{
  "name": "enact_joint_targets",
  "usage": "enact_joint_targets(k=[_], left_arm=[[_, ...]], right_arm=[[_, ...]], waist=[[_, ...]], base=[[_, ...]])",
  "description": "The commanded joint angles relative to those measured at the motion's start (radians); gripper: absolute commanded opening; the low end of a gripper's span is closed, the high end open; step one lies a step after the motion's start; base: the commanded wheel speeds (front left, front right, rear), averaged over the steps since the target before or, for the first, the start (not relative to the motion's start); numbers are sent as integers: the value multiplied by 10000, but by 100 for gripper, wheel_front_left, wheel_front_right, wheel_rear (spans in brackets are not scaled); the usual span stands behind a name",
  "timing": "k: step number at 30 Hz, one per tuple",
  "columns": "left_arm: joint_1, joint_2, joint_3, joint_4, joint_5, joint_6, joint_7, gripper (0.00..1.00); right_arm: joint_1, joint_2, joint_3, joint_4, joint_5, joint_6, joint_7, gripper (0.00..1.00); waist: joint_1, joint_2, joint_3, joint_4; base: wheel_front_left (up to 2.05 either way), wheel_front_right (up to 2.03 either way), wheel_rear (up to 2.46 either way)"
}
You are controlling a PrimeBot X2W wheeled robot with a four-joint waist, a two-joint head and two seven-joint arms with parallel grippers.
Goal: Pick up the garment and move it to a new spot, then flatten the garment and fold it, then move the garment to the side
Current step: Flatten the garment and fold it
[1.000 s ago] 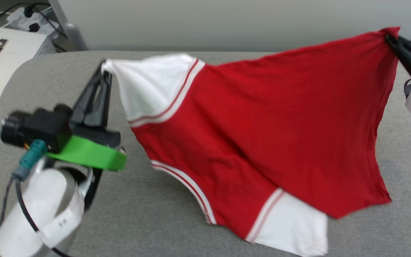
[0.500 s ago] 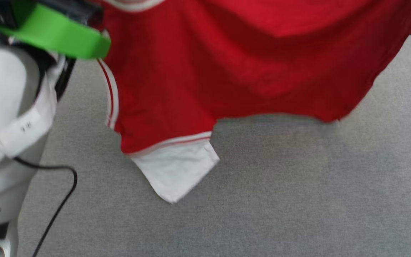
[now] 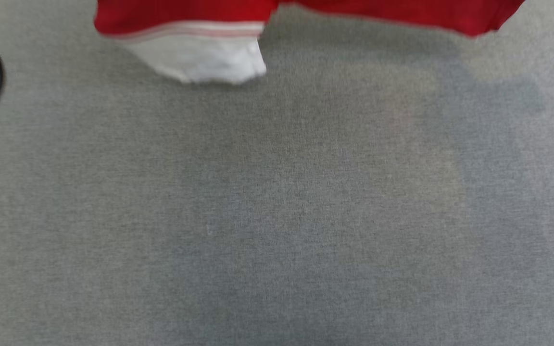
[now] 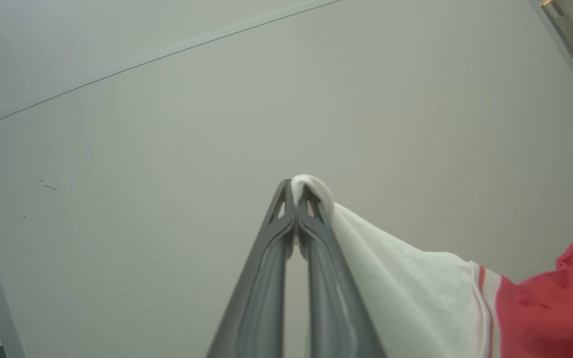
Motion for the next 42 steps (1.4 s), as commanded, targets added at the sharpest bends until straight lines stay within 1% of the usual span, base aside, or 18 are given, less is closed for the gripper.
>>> enact_joint_targets(k=[1, 6, 10, 15, 21, 24, 28, 30, 34, 38, 42], left_arm=[[-662, 8, -59, 313, 163, -47, -145, 0], [-2486, -184, -394, 1545, 43, -89, -587, 0], [-3373, -338, -659, 2345, -189, -97, -869, 0], [-3708, -230, -1180, 3089, -446, -99, -1188, 0], [-3071, -58, -1691, 3564, -843, -100, -1421, 0], [-2405, 63, -1813, 3476, -975, -100, -1459, 0], [-1114, 286, -1566, 2719, -937, -78, -1466, 0], [-266, 382, -1354, 2263, -942, 35, -1467, 0], [1455, 598, -1028, 1470, -954, 149, -1468, 0], [3368, 806, -709, 597, -1016, 360, -1468, 0], [5575, 978, -556, -245, -1094, 682, -1469, 0]], right_arm=[[-556, 161, -27, 307, -198, -7, -210, 0], [-2307, 565, -90, 1577, -675, -7, -947, 0], [-3265, 762, 122, 2465, -865, -7, -1391, 0], [-3689, 943, 607, 3345, -868, -7, -1905, 0], [-3220, 1099, 1464, 4177, -526, -7, -2484, 0], [-2636, 1074, 1955, 4408, -278, -7, -2780, 0], [-1908, 1044, 2538, 4580, 99, -7, -3106, 0], [-1504, 999, 2833, 4584, 312, -7, -3235, 0], [-544, 763, 3436, 4426, 756, -7, -3442, 0], [593, 474, 3983, 4174, 1262, -7, -3560, 0], [1862, 213, 4499, 3808, 1800, -7, -3596, 0]], waist=[[-2, 0, 1102, -332], [-2, 0, 1548, -323], [-2, 0, 1794, -322], [-2, 0, 2081, -397], [-2, 0, 2187, -409], [-2, 0, 2047, -346], [-2, 0, 1705, -271], [-2, 0, 1464, -206], [-2, 0, 885, -72], [-2, 0, 183, -44], [-2, 0, -567, -9]], base=[[0, 0, 0], [0, 0, 0], [0, 0, 0], [0, 0, 0], [0, 0, 0], [0, 0, 0], [0, 0, 0], [0, 0, 0], [0, 0, 0], [0, 0, 0], [0, 0, 0]])
